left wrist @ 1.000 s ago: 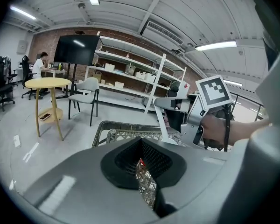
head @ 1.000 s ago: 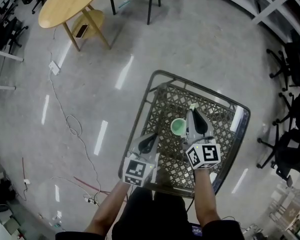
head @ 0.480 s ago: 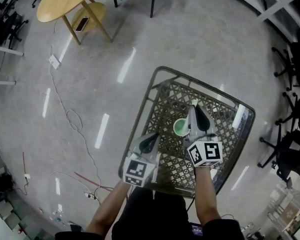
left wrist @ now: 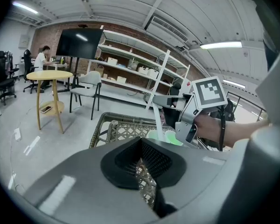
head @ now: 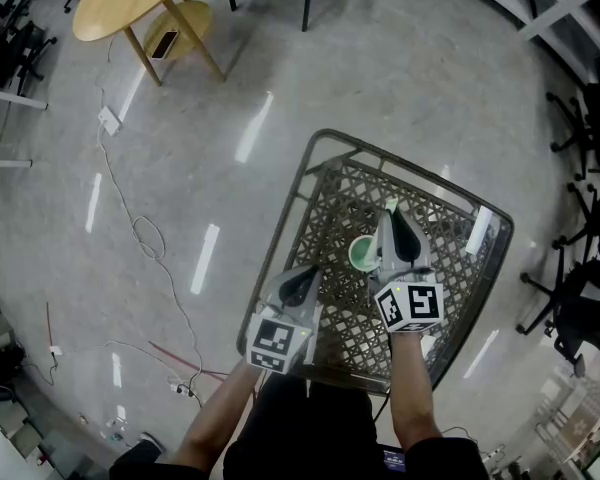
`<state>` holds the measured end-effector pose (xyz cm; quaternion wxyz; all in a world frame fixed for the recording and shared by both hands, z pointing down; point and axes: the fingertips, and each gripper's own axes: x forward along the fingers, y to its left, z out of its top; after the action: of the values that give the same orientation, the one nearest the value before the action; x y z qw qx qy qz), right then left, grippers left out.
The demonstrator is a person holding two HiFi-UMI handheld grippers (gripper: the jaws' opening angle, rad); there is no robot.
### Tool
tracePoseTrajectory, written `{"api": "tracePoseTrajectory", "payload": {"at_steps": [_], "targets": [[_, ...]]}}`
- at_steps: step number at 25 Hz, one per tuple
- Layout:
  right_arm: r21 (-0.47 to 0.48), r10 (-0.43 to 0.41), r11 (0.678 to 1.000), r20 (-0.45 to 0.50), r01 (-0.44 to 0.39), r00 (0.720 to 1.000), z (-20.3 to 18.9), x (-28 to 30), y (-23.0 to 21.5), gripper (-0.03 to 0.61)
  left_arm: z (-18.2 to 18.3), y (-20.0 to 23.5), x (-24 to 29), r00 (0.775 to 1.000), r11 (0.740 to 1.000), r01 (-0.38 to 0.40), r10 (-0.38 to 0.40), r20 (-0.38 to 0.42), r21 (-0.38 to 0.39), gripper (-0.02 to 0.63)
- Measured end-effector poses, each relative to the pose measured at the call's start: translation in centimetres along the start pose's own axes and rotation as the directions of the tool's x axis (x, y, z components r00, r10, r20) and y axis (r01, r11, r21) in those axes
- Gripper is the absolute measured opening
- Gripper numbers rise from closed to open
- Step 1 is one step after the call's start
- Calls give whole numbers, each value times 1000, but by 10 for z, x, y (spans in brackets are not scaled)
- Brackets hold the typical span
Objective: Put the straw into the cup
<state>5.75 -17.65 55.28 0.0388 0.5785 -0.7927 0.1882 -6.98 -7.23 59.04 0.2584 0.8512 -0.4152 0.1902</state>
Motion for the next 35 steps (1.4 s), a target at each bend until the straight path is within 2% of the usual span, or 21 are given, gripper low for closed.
{"api": "tracePoseTrajectory", "payload": {"at_steps": [27, 31, 35], "targets": [[-22, 27, 999, -47, -28, 999, -22, -23, 10, 46, -8, -13, -16, 1000, 1000, -2, 2, 6, 4, 6], [-40, 17, 999, -60, -20, 998, -25, -27, 10, 110, -8, -14, -21, 1000, 1000, -6, 6, 11, 7, 6], [-50, 18, 999, -60, -21, 998, -22, -33, 13, 126, -3, -15, -28, 1000, 1000, -13, 12, 21, 14, 6]]}}
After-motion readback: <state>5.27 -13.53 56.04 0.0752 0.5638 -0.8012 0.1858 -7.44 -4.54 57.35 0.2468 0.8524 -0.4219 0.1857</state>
